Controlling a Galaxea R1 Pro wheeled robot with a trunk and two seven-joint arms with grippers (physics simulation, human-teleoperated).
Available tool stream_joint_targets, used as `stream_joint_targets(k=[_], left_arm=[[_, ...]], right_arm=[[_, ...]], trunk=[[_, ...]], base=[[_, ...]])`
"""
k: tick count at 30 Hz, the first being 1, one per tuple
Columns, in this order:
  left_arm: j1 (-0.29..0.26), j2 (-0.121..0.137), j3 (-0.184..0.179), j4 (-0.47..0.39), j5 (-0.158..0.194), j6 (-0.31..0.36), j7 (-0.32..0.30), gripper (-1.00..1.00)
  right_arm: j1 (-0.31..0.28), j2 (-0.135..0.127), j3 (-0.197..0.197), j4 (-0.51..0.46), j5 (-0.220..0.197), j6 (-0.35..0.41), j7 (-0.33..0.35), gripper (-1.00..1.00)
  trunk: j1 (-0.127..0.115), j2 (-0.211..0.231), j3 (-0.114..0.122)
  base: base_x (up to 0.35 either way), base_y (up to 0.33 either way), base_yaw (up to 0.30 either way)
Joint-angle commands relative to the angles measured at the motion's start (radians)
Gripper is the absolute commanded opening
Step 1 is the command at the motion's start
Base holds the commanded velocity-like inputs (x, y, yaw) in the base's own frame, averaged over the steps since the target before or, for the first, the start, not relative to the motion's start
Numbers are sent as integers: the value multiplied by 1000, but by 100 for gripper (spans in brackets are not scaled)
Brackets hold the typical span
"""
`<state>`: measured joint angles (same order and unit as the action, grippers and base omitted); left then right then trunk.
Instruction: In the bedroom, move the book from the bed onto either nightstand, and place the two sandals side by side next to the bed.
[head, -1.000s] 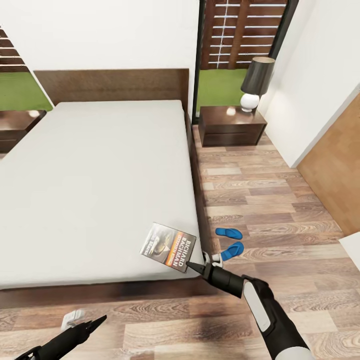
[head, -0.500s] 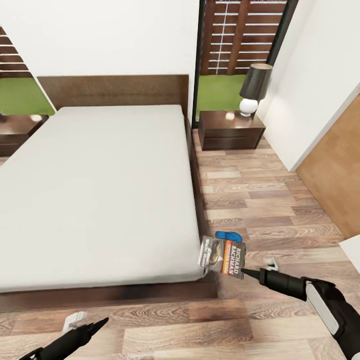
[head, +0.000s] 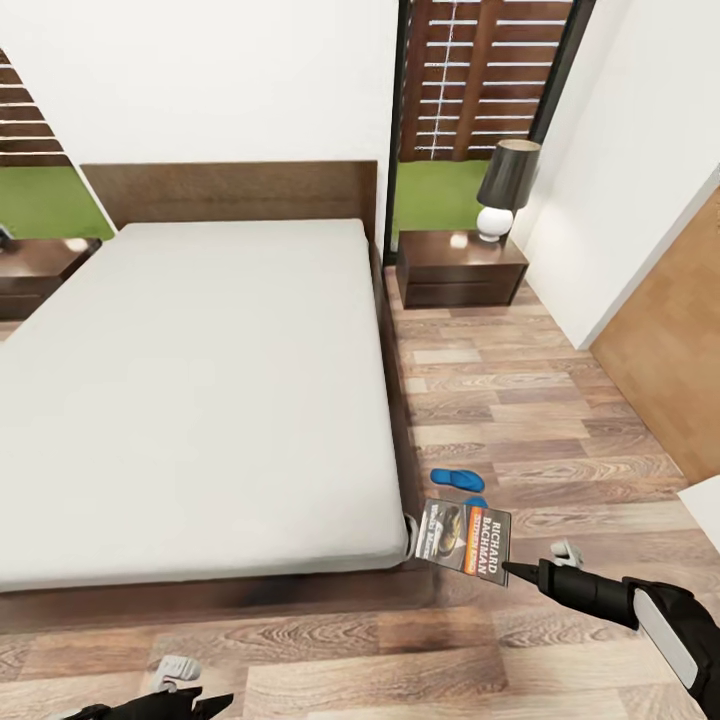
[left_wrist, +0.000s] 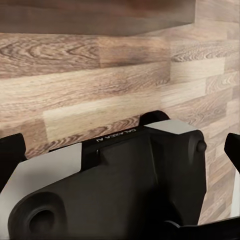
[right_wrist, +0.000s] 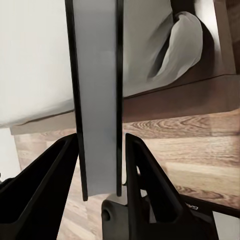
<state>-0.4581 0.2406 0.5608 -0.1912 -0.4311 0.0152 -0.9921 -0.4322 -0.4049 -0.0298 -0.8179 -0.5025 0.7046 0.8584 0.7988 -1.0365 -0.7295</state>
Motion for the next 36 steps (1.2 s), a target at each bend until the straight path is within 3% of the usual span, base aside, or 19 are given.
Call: stream_joint_targets(k=[1, 36], left_arm=[[-1, -1, 9, -1, -12, 2, -4, 100], [-1, -9, 14, 1, -14, 3, -2, 100]], right_arm=[[0, 0, -1, -1, -2, 5, 1, -100], [0, 0, -1, -4, 4, 6, -1, -100]], trunk=[[0, -1, 1], [0, -1, 56]], base=[[0, 0, 0], [0, 0, 0]])
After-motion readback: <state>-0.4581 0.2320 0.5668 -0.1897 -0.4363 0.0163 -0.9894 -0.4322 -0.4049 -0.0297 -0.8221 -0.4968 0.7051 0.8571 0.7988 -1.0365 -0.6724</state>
